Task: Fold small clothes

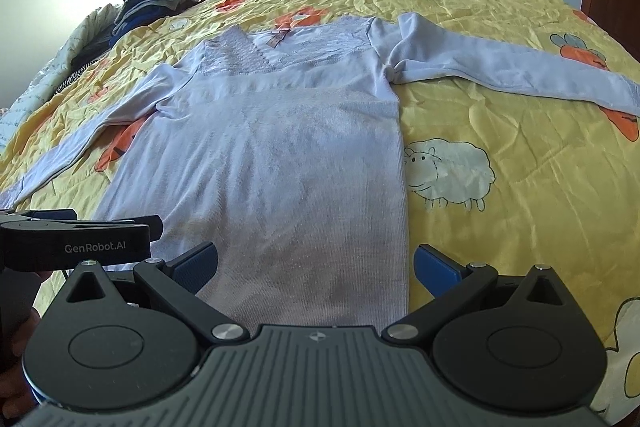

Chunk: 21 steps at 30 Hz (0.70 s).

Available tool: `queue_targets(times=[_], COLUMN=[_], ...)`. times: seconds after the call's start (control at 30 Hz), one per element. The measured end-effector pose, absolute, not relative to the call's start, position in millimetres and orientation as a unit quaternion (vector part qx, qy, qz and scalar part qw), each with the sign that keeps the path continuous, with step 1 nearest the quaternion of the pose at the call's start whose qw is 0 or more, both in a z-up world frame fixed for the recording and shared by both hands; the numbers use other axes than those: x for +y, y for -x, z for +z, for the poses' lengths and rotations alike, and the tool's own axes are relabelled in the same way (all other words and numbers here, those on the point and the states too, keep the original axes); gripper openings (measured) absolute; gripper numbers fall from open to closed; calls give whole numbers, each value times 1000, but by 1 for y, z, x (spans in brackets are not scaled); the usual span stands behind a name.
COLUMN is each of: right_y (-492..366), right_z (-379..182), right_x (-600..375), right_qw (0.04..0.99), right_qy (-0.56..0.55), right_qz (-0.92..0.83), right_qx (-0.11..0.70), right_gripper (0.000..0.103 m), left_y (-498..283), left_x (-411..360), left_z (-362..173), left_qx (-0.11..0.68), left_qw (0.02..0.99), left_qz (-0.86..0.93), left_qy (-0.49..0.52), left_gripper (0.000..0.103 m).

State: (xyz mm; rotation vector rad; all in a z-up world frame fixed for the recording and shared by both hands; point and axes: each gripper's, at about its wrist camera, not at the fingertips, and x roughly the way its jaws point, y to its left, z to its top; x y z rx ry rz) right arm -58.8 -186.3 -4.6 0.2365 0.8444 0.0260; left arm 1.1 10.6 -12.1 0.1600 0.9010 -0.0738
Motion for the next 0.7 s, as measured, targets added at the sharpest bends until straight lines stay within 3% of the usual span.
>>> queue_targets(times=[0.7], right_y=[58], right_z=[-9], right_x=[-191], right_qw=[906], right_qy=[-131], right_qz=[17], right_qx=[403], right_gripper=[103], left_y=[0], left_x=[7], left_z=[-13], left_qx=[435], left_qw=[896], left_qz=[-36], left_qy=[-84], left_gripper=[103])
